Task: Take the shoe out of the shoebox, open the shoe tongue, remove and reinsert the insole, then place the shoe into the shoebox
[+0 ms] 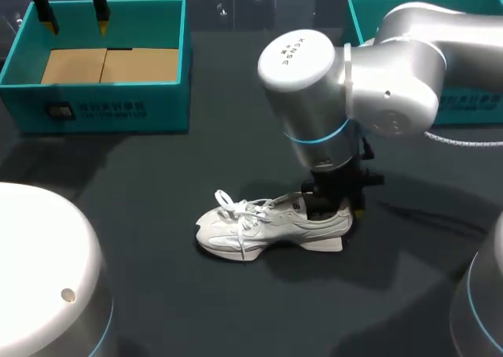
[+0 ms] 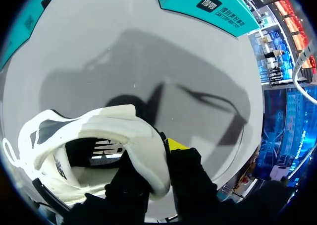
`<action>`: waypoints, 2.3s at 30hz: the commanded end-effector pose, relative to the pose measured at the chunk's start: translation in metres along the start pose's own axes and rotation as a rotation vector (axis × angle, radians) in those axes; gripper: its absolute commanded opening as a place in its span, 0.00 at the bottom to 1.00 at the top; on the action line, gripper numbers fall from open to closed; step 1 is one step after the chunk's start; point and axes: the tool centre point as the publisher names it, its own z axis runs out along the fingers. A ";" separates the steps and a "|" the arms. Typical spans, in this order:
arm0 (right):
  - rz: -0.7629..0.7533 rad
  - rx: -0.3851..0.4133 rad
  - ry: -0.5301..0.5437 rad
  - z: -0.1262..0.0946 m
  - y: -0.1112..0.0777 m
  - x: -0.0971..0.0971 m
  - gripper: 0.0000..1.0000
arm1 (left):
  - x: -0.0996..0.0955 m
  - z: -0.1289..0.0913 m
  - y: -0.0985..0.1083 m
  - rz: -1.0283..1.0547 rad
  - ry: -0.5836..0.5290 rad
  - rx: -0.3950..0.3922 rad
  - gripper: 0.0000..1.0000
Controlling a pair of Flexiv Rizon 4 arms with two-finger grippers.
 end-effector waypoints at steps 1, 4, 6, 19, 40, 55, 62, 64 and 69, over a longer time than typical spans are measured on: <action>-0.015 0.000 0.001 0.004 0.002 0.005 0.00 | 0.000 0.000 0.000 0.000 0.000 0.000 1.00; -0.024 0.003 0.005 0.006 0.002 0.008 0.00 | 0.000 0.000 0.000 0.000 0.000 0.000 1.00; -0.027 0.005 0.007 0.007 0.002 0.008 0.07 | 0.000 0.000 0.000 0.000 0.000 0.000 1.00; -0.055 0.008 0.081 -0.022 0.006 -0.004 1.00 | 0.000 0.000 0.000 0.000 0.000 0.000 1.00; -0.502 -0.100 0.573 -0.101 0.015 -0.049 1.00 | 0.000 0.000 0.000 0.000 0.000 0.000 1.00; -0.869 -0.566 0.844 -0.079 0.002 -0.092 1.00 | 0.000 0.000 0.000 0.000 0.000 0.000 1.00; -0.952 -0.599 0.893 -0.065 0.006 -0.100 1.00 | 0.000 0.000 0.000 0.000 0.000 0.000 1.00; -0.952 -0.599 0.893 -0.065 0.006 -0.100 1.00 | 0.000 0.000 0.000 0.000 0.000 0.000 1.00; -0.952 -0.599 0.893 -0.065 0.006 -0.100 1.00 | 0.000 0.000 0.000 0.000 0.000 0.000 1.00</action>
